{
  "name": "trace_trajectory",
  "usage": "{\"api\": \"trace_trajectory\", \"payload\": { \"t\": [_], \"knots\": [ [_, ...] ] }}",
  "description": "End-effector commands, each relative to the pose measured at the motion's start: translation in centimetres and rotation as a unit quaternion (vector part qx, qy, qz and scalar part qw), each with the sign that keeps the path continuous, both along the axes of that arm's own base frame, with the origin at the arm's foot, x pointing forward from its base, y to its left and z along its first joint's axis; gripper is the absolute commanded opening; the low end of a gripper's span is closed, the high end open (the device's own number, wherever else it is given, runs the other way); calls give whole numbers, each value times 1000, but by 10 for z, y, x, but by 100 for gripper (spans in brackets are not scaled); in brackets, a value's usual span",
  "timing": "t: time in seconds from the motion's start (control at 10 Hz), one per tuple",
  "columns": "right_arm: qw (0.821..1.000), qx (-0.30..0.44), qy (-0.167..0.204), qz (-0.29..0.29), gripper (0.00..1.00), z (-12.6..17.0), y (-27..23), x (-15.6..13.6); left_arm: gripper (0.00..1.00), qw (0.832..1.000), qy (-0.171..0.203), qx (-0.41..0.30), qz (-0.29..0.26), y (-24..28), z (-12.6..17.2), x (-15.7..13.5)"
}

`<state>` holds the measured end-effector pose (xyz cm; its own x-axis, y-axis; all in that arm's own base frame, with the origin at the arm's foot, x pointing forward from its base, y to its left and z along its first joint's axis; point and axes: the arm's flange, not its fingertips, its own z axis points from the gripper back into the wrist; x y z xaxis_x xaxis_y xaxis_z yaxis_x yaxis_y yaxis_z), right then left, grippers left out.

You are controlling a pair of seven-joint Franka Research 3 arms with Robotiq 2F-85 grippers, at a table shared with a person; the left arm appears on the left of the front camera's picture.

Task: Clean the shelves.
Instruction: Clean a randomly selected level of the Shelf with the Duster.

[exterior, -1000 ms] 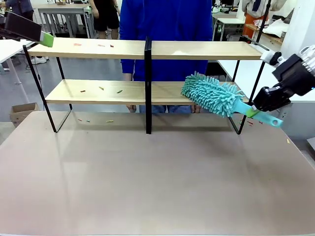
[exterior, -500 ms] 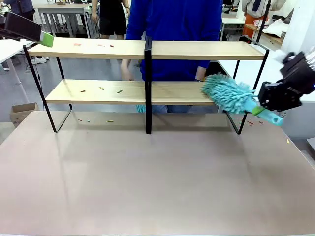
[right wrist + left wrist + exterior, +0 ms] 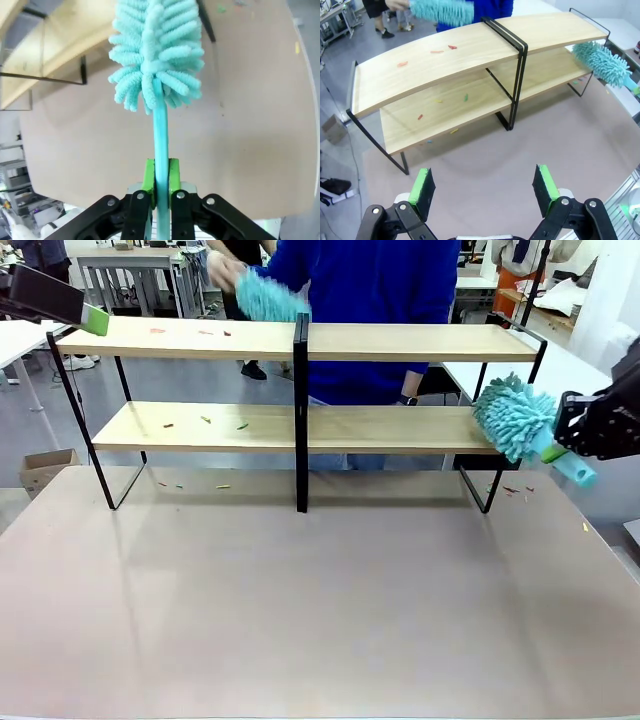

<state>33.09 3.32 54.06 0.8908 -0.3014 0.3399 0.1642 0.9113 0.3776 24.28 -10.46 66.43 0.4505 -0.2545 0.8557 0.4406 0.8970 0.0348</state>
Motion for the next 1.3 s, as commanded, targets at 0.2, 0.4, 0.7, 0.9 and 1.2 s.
{"api": "trace_trajectory", "payload": {
  "t": [0.2, 0.4, 0.7, 0.9, 1.2],
  "knots": [
    [994, 29, -42, 94, 12, -7, 6, 4, 100, 1000, -1, -2, 0, 1, 1, -1],
    [989, 66, -46, 124, 12, -9, 0, 3, 100, 1000, -1, -2, 0, 1, 1, -1],
    [936, 168, 42, 306, 12, 2, -33, -32, 100, 1000, -1, -2, 0, 1, 1, -1],
    [904, 178, 93, 377, 12, 16, -87, -76, 100, 1000, -1, -2, 0, 1, 1, -1],
    [859, 193, -119, 460, 12, 63, -152, -147, 100, 1000, -1, -2, 0, 1, 1, -1]
  ]
}}
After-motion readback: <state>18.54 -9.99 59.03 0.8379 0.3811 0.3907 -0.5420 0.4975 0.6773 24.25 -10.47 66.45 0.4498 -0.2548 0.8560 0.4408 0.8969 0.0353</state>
